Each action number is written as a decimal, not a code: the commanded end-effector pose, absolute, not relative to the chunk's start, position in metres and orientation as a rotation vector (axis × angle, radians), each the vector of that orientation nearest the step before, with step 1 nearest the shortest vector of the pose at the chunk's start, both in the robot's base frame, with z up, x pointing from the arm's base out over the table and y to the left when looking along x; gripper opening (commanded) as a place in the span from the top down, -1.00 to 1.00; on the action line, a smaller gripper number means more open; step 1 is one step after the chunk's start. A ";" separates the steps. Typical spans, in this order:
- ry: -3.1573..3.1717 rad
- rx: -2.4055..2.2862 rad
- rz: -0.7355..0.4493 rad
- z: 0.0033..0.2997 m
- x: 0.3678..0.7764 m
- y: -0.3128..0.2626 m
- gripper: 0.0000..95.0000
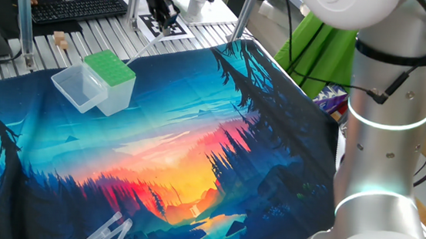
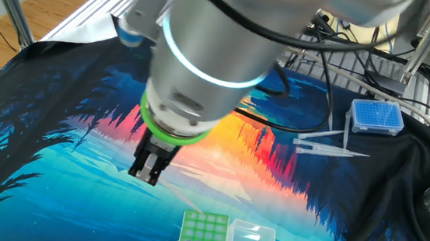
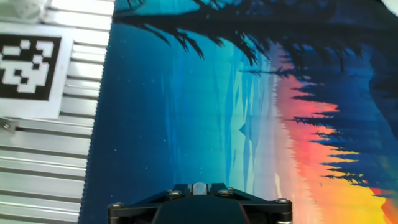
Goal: Insert a large pipette tip into the holder for large pipette tips
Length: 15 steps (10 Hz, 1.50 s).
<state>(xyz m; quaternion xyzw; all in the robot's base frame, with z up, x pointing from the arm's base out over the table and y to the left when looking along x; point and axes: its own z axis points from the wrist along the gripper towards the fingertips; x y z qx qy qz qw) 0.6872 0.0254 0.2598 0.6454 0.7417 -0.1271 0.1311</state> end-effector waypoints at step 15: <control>2.086 1.817 -0.370 0.260 0.684 0.039 1.00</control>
